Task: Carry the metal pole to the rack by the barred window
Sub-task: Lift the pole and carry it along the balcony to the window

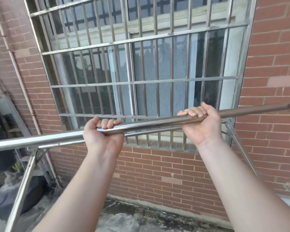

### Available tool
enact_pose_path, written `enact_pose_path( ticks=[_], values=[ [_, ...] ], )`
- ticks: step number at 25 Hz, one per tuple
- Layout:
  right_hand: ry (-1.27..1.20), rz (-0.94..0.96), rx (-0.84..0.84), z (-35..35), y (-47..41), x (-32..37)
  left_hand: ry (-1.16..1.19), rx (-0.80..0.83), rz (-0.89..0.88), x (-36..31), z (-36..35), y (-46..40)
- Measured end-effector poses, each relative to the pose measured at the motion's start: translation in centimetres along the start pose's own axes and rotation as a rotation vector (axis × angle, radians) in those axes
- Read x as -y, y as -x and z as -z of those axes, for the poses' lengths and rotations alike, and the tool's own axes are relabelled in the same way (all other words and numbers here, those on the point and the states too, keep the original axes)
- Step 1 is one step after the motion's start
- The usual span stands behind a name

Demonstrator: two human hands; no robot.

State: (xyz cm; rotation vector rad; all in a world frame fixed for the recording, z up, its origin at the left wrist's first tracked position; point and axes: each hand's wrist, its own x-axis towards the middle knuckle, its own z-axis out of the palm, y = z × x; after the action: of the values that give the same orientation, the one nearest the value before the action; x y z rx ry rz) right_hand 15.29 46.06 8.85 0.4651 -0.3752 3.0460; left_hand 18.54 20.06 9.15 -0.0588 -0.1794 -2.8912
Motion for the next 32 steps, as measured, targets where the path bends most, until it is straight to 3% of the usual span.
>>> enact_pose_path(
  ticks=[9, 19, 26, 32],
  values=[
    [0.082, 0.100, 0.034, -0.7, -5.1, 0.6, 0.053, 0.004, 0.095, 1.6, -0.9, -6.8],
    [0.026, 0.217, -0.019, 2.3, -8.8, 5.2, -0.029, 0.043, 0.231, 8.6, -3.3, -13.4],
    [0.006, 0.286, 0.000, 2.9, -10.7, 1.7, -0.065, 0.084, 0.255, 6.6, -4.4, -17.9],
    [0.015, 0.355, -0.018, 1.5, -13.2, -6.9, -0.054, 0.132, 0.310, -0.5, -3.3, -23.6]
  ],
)
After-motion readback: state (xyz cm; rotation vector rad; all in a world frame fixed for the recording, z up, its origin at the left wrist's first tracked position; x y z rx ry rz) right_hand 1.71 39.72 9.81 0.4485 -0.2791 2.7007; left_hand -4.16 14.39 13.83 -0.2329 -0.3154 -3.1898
